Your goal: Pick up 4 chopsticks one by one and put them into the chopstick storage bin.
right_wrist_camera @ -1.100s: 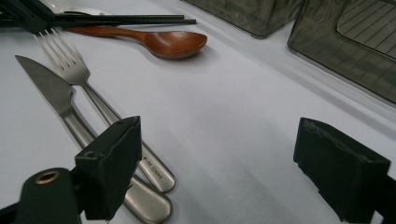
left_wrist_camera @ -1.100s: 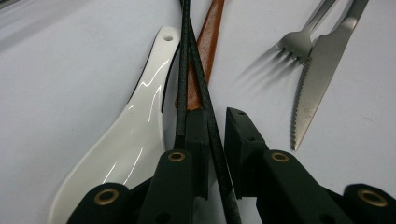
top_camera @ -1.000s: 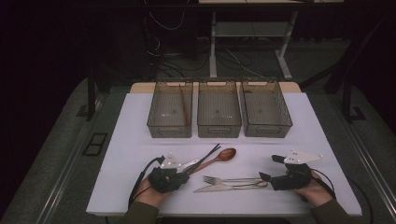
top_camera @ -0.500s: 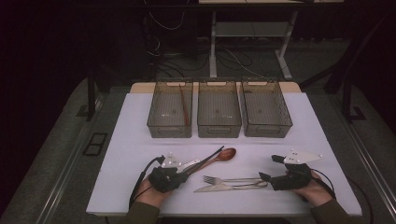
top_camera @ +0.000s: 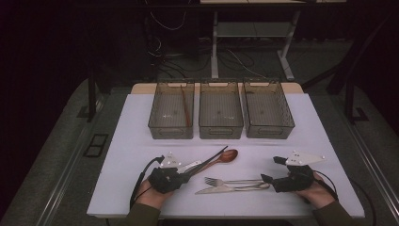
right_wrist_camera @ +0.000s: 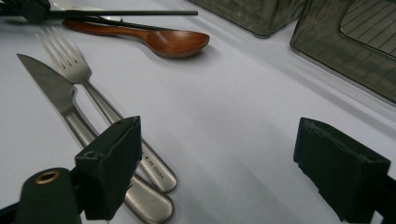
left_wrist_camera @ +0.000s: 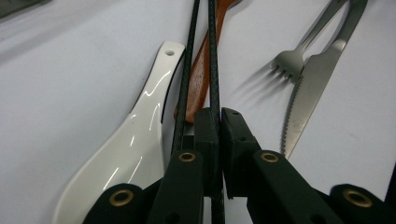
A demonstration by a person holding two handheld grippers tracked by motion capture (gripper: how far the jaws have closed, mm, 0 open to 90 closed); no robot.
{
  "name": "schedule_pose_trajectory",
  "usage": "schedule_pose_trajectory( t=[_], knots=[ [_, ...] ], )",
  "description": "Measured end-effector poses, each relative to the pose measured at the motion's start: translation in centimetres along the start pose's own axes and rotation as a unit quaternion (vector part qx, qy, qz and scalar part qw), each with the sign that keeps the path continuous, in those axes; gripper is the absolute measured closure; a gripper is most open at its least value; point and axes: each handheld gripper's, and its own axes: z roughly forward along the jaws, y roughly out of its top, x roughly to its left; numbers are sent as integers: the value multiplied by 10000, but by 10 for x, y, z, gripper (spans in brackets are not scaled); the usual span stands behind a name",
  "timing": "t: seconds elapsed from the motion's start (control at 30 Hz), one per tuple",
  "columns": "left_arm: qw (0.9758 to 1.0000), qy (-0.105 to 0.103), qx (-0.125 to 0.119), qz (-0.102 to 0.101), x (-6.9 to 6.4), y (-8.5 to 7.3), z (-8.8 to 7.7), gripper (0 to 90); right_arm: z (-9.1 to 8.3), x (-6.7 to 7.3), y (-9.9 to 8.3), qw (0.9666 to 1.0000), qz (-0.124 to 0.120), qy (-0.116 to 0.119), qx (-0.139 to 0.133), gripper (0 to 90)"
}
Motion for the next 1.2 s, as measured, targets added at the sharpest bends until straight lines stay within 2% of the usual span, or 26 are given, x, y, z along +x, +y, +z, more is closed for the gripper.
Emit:
schedule_pose_trajectory(
  t=[0.03,0.13,0.2,0.3,0.33,0.4,0.43,0.47,0.5,0.57,0.67,0.97,1.2],
  knots=[
    [10000,-26,-49,45,2,0,-2,847,0,0,0,10000,-9,3,3,152],
    [9999,-77,-141,-25,3,0,-5,847,0,0,0,10000,-19,15,-3,152],
    [9998,-123,-159,61,5,0,-7,847,0,0,0,10000,-8,26,3,152],
    [9996,-163,-229,21,5,1,-9,847,0,0,0,10000,3,43,-1,152],
    [9995,-194,-220,109,7,1,-11,847,0,1,0,10000,4,41,-2,151],
    [9994,-210,-263,36,7,1,-13,847,1,1,-1,9999,43,109,29,121],
    [9993,-231,-243,137,10,1,-14,846,2,1,-1,9999,53,111,65,118],
    [9992,-248,-304,56,9,1,-15,847,2,2,-1,9999,64,43,81,117],
    [9991,-266,-286,158,11,2,-17,846,2,2,-1,9999,91,2,88,110],
    [9988,-320,-334,149,12,2,-19,846,2,1,-1,9999,140,-37,57,100],
    [9987,-328,-324,194,14,3,-22,846,0,0,-2,9998,196,-26,28,100],
    [9983,-336,-422,236,23,7,-29,846,2,1,-1,9999,106,35,4,101],
    [9976,-354,-582,149,31,12,-35,846,2,1,-1,10000,89,42,-7,101]
  ],
)
